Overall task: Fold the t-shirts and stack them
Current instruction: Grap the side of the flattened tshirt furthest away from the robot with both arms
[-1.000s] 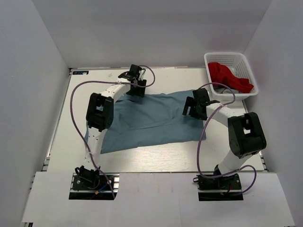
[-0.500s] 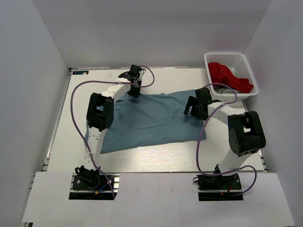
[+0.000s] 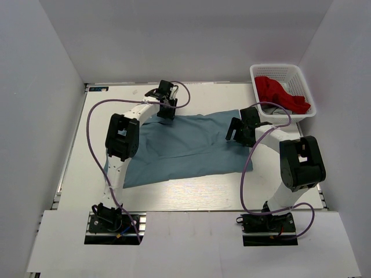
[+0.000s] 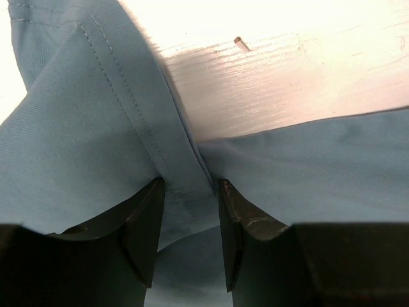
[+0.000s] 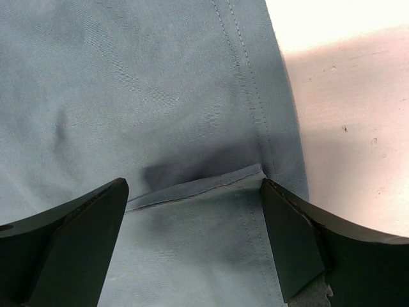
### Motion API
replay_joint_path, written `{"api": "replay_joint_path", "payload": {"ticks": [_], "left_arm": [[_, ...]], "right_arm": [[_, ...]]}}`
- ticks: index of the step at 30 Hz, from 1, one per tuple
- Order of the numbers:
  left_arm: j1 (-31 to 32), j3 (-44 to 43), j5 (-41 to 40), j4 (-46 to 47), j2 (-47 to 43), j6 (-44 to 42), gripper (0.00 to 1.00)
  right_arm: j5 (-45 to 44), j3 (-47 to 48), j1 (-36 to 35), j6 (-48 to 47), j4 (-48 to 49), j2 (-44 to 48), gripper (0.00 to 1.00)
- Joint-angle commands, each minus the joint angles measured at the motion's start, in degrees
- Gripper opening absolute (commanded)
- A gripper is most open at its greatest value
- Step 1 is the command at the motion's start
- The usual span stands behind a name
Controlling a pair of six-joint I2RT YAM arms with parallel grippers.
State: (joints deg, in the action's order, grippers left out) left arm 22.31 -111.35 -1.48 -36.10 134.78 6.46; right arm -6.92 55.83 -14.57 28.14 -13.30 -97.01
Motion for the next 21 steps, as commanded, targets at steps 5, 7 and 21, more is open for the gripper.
{"api": "replay_joint_path", "payload": {"ticks": [5, 7, 21], "left_arm": [[0.11, -3.17, -4.85, -3.62, -0.13, 0.83, 0.35], [0.11, -3.17, -7.12, -3.63, -0.13, 0.84, 0.25], [-2.79, -5.19, -16.11, 1.29, -8.22, -0.91, 0.00]], "right_arm": [[-0.38, 0.50, 0.95, 0.25, -0.85, -0.90, 0.90], [-0.29, 0.68, 0.86, 0.42, -0.94, -1.07, 0.90], [-0.99, 0.68, 1.47, 0.42, -1.55, -1.69, 0.90]]}}
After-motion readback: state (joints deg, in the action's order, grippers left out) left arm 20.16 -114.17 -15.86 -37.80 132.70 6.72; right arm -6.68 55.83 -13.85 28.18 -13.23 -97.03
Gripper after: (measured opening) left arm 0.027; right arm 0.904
